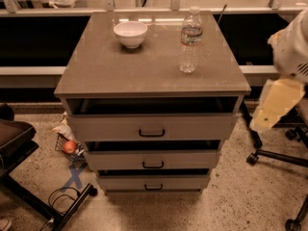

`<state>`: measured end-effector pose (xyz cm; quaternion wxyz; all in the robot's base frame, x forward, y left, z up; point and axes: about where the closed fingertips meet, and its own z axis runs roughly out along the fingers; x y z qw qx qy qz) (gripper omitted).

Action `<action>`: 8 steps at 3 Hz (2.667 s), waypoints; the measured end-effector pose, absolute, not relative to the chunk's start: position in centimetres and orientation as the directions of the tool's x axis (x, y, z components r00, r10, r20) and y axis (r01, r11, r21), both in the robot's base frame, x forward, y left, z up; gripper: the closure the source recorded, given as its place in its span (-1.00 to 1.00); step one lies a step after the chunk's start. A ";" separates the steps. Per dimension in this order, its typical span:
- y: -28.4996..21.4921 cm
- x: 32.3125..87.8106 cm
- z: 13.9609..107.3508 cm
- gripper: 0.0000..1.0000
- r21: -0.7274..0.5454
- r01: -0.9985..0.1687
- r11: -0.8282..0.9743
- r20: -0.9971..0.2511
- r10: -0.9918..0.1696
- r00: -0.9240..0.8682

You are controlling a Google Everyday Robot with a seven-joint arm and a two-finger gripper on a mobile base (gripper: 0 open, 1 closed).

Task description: Open middle drawer

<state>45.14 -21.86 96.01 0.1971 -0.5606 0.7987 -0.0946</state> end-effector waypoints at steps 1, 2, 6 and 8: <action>-23.0 45.3 90.3 -1.00 -0.383 -0.811 0.442 -0.234 -0.896 -0.378; -23.8 45.5 83.7 -1.00 -0.359 -0.788 0.500 -0.279 -0.863 -0.420; -23.4 47.7 68.1 -1.00 -0.295 -0.762 0.576 -0.586 -0.739 -0.332; -22.4 45.3 59.6 -1.00 -0.416 -0.850 0.323 -0.464 -0.879 -0.107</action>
Offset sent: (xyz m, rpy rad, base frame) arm 0.1147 -0.0123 -0.1382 0.2879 -0.5220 -0.1730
